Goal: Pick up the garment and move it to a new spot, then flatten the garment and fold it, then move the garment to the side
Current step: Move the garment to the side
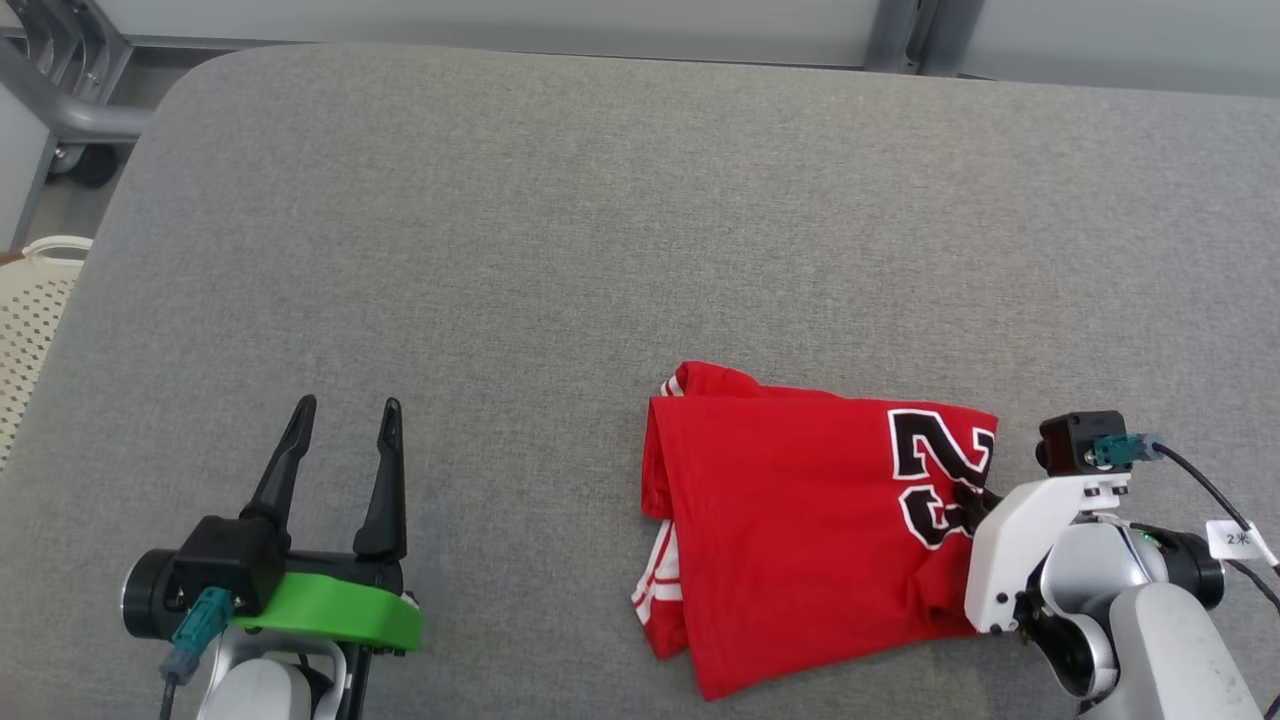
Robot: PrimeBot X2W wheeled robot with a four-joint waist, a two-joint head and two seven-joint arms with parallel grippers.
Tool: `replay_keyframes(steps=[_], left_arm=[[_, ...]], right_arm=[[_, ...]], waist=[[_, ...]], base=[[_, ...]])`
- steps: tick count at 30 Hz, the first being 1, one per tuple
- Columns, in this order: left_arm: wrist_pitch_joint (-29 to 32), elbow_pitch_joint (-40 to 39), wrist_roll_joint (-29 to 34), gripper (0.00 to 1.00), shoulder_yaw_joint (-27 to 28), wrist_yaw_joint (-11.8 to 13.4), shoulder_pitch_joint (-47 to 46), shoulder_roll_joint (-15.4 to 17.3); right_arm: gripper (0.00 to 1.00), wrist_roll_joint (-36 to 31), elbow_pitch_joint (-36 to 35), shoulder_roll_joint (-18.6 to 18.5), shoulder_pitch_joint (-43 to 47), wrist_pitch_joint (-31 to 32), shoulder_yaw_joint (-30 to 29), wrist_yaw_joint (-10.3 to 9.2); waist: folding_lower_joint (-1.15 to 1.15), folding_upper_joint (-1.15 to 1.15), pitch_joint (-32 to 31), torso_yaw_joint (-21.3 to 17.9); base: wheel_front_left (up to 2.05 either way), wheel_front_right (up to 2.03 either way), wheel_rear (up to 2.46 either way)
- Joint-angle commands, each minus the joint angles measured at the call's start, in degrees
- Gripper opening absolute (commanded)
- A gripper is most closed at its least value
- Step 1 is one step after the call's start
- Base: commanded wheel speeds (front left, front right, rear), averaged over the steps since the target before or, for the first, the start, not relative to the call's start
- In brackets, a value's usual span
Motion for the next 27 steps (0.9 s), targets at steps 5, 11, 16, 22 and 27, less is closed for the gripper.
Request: replay_keyframes(steps=[5,11,16,22,27], left_arm=[[-0.1,-1.3,1.0,1.0,0.9,-0.2,-0.5,-0.3],[-0.1,-2.8,1.7,1.0,0.7,-0.3,-1.3,-0.7],[-0.1,-4.5,2.5,1.0,0.2,-0.3,-2.6,-1.0],[-0.1,-6.4,3.9,1.0,-0.6,-0.3,-4.2,-0.7],[-0.1,-7.9,4.7,1.0,-1.3,-0.3,-6.0,0.1]], right_arm=[[0.0,-7.2,-1.5,-0.5,-5.2,1.5,1.1,-0.16],[0.0,-9.6,-2.0,-3.9,-12.0,4.2,4.1,-0.16],[0.0,-8.0,0.4,-9.4,-20.2,6.1,8.3,-0.16],[0.0,-7.2,2.4,-15.1,-28.8,7.5,10.8,-0.15],[0.0,-6.9,2.2,-19.5,-33.7,7.8,11.9,-0.16]], waist=[[0.0,0.0,-1.2,-4.7],[0.0,0.0,-0.9,-10.2],[0.0,0.0,0.7,-15.9],[0.0,0.0,3.9,-21.4],[0.0,0.0,6.4,-25.0]], base=[[0.0,0.0,0.0],[0.0,0.0,0.0],[0.0,0.0,0.0],[0.0,0.0,0.0],[0.0,0.0,0.0]])
